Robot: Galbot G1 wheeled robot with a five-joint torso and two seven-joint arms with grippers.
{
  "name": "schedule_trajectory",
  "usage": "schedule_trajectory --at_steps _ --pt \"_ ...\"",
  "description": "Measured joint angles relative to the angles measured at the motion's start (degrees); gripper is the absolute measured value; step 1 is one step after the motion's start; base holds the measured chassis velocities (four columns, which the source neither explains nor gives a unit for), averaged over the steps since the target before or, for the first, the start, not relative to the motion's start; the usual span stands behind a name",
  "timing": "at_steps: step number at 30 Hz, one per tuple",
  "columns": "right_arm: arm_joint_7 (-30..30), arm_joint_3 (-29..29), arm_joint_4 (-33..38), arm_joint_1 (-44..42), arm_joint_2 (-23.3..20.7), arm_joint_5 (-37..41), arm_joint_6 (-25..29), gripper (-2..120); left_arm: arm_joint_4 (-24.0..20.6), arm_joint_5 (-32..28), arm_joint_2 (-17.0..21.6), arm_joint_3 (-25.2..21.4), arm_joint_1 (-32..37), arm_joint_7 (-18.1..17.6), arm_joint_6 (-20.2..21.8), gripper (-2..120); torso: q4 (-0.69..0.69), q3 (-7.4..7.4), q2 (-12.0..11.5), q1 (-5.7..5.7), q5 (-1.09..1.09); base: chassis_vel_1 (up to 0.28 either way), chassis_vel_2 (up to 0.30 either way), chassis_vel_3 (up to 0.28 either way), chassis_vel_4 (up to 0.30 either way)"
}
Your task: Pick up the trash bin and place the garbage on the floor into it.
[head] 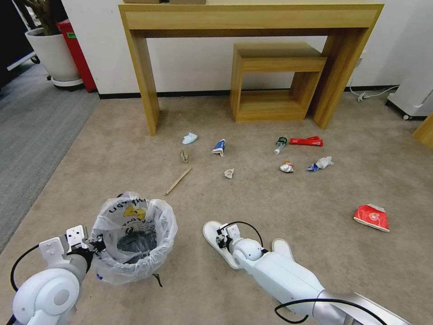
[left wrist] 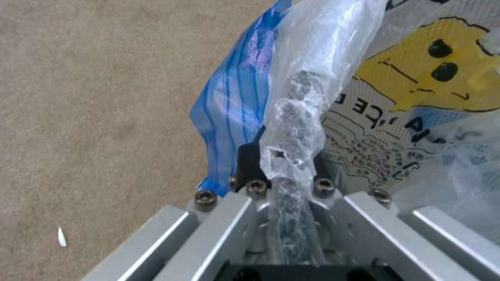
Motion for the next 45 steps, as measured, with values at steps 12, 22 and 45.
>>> schedule_trajectory --at_steps 12,22,45 --pt "0.6 3.5 7.2 -1.6 -5.0 2.1 3.5 0 1.5 0.8 0.0 0.0 -0.3 0.5 -0.3 0 0.01 0.00 0.0 0.00 0.02 0.000 0.000 0.000 0.000" --pt "-2.5 16.9 34.6 -9.9 -21.2 5.8 9.2 0 0.3 0.5 0.1 0.8 -0.6 0.3 0.0 0 -0.03 -0.01 0.0 0.00 0.01 0.000 0.000 0.000 0.000" --pt "-24.4 8.1 52.1 5.8 -23.2 13.8 33.1 0 -6.1 -3.2 1.3 1.2 0.0 -2.1 2.0 0 0.00 0.00 0.0 0.00 -0.01 0.000 0.000 0.000 0.000"
